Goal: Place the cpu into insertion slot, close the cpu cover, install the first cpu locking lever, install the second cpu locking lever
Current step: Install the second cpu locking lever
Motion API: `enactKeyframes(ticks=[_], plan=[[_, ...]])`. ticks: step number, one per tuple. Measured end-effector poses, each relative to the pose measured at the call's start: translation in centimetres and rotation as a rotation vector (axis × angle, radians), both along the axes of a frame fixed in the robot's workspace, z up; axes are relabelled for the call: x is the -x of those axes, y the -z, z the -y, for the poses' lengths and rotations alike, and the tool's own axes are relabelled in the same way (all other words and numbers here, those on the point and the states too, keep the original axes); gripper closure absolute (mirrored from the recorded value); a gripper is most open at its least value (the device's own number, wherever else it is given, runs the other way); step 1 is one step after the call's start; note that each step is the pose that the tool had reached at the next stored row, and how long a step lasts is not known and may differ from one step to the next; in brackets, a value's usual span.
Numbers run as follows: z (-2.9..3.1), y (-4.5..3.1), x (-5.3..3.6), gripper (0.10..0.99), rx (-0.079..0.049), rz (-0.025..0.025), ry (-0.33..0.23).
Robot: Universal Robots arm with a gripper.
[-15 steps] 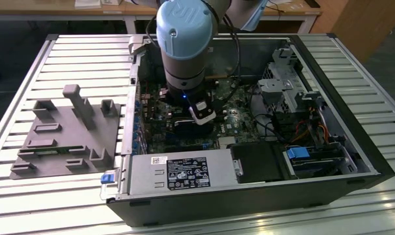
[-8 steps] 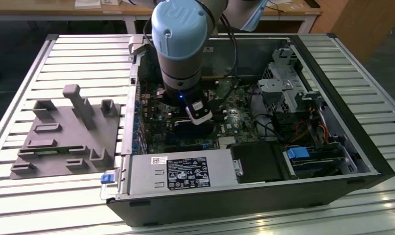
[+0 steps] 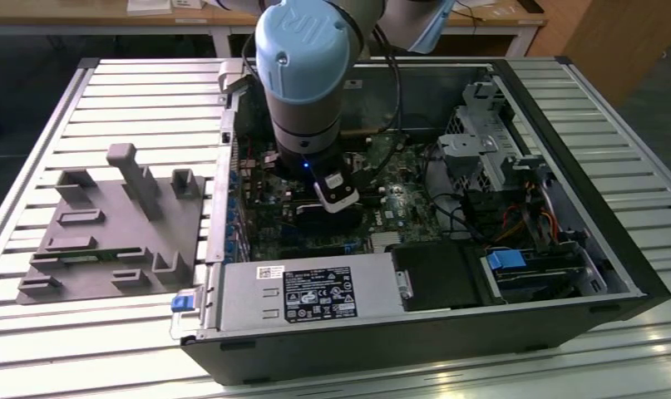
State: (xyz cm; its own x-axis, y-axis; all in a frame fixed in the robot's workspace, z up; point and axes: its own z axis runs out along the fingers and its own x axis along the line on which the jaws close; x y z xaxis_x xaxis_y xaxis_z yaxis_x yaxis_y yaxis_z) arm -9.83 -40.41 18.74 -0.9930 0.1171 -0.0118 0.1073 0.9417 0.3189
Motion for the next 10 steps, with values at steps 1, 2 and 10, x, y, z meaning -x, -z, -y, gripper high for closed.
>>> enactKeyframes(ticks=[1,2,10], plan=[[-0.01,-0.06,-0.01,0.984,0.0,0.0002,0.0],[-0.02,-0.11,-0.01,0.984,0.001,0.0004,0.0],[0.0,-0.52,0.0,0.984,0.015,0.0,0.0]])
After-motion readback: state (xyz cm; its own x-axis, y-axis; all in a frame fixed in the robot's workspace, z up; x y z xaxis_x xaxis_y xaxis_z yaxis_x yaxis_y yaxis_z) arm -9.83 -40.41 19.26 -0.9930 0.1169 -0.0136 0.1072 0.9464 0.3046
